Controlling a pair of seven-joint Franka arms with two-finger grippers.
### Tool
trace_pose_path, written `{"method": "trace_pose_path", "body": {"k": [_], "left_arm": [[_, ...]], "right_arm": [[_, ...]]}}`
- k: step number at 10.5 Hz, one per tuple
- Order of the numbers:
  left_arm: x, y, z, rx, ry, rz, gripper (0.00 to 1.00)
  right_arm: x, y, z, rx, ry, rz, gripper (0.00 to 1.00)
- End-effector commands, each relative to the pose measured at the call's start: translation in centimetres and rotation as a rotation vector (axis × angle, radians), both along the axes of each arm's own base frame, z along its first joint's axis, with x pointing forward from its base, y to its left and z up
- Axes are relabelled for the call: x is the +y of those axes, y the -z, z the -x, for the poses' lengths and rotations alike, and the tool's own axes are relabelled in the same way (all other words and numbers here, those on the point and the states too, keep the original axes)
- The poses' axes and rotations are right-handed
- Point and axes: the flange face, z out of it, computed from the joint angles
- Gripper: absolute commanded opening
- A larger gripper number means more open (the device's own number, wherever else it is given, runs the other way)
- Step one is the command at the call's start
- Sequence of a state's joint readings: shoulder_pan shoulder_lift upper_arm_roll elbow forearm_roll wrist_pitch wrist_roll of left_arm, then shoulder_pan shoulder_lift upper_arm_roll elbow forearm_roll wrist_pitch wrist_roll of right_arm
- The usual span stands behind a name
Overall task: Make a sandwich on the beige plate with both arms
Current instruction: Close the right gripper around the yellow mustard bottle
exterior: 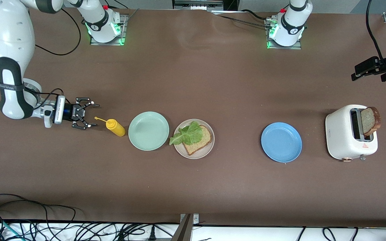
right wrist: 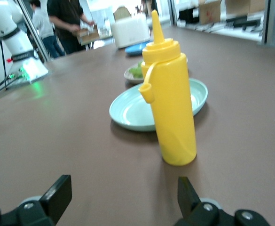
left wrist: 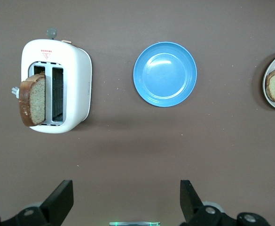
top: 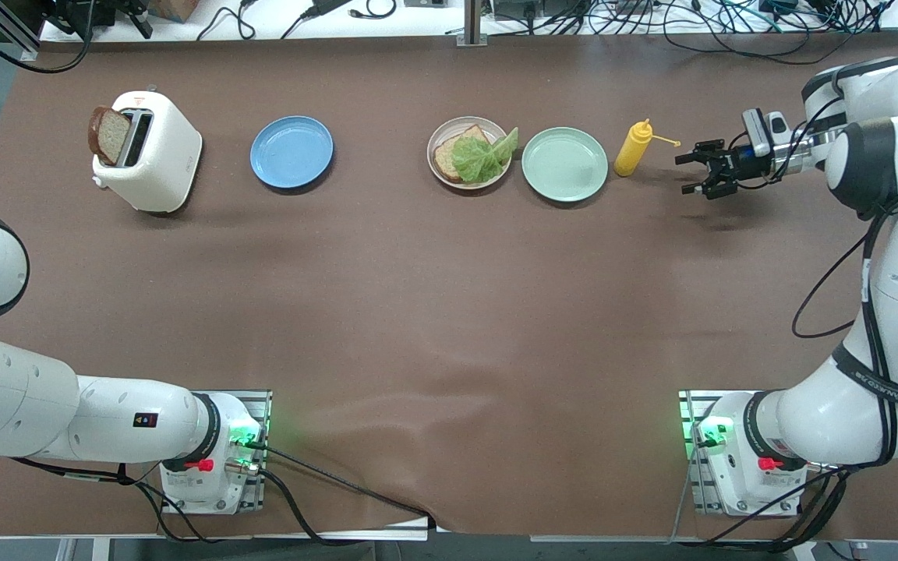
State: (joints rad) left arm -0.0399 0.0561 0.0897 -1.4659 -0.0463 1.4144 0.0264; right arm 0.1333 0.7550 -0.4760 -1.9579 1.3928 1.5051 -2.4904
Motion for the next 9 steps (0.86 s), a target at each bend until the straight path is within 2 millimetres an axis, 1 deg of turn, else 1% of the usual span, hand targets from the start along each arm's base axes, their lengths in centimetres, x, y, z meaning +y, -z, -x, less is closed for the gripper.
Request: {"method": "trace_pose_path", "body": {"k": [1, 2, 3, 5, 6, 7, 9], "left_arm": [[0.1, -0.5, 0.0, -0.005, -0.005, 0.003, 1.0], [0.1, -0.5, 0.0, -0.005, -0.005, 0.003, 1.0], [0.1, -0.5, 0.0, -0.003, -0.005, 0.004, 1.0], [0.1, -0.5, 0.0, -0.005, -0.005, 0.003, 1.0], [0.1, -0.5, 0.0, -0.003, -0.005, 0.004, 1.0], [0.1, -0.5, 0.0, -0.005, -0.005, 0.003, 1.0], [0.1, -0.5, 0.0, -0.005, -0.005, 0.003, 1.0]], "right_arm": [[0.8, 2.1, -0.8, -0.046, 0.045, -0.115, 1.0], [1.6, 2.2, -1.4, -0.066, 0.068, -0.148, 1.0], [2.6, 2.2, -1.7, -0.097, 0.053, -0.167, 1.0], [5.2, 2.2, -2.6, -0.125, 0.067, -0.219, 1.0], [5.8, 1.4, -3.9, -0.141, 0.053, -0.218, 1.0], [6.1, 1.2, -4.5, -0.142, 0.044, -0.217, 1.0], [7.7, 2.8, -3.9, -0.124, 0.03, -0.25, 1.0]]}}
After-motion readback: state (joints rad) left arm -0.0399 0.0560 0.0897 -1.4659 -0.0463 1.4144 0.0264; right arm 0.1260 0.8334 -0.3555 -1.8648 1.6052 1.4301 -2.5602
